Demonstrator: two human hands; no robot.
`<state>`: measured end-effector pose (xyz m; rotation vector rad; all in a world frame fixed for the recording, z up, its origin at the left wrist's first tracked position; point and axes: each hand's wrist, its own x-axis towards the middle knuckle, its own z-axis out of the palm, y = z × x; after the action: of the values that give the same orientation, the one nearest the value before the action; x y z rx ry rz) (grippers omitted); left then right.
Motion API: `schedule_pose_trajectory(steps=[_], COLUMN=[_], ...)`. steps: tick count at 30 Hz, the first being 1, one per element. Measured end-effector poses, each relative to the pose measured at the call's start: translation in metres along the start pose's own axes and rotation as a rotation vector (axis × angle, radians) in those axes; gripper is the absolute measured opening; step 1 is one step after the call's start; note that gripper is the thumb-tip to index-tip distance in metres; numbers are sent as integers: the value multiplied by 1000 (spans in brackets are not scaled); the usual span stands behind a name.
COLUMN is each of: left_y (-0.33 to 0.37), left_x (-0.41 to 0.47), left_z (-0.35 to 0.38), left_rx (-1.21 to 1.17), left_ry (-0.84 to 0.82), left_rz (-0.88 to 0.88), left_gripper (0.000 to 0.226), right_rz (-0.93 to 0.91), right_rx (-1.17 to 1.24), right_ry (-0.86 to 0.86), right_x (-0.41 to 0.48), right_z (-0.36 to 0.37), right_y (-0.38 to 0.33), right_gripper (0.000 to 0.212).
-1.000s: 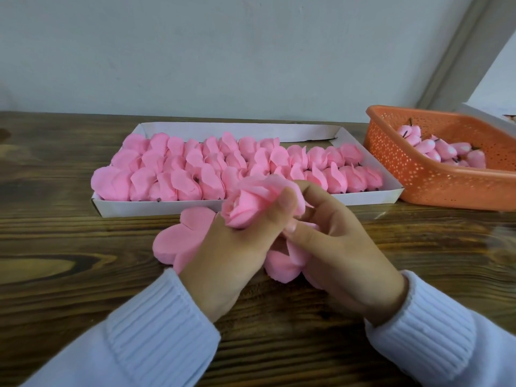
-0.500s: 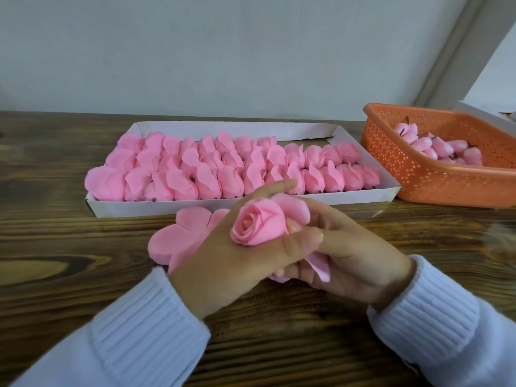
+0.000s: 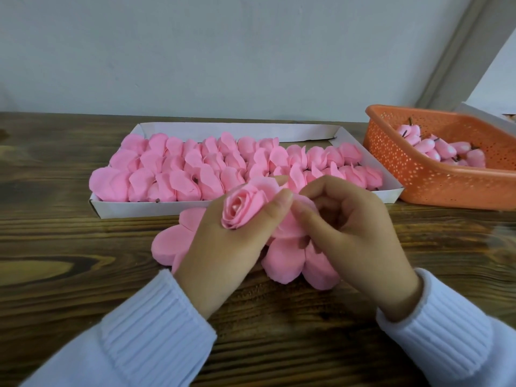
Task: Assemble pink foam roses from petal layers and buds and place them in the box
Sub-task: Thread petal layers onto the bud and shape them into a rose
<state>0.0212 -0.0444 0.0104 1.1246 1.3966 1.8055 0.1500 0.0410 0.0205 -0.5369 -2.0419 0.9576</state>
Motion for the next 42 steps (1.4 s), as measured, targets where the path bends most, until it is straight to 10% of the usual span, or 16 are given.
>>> schedule_pose_trajectory(steps=[6,18,29,42], left_y=[10,-5,1,-1], left_x=[-2,0,2,-2], left_z=[8,4,3,5], left_rx=[-16,107,-117,-186], left_ry=[-141,-277,-283,-185], left_rz=[90,118,161,128], left_gripper=[17,27,25,9], right_rz=[-286,-270,367,465], right_rx=[-138,86,512,798], right_ry=[161,163,-163,-408], right_x=[-4,-5,3,-3], right_z=[1,-1,3,14], right_y=[-5,-10,0,-4], right_gripper=[3,7,19,14])
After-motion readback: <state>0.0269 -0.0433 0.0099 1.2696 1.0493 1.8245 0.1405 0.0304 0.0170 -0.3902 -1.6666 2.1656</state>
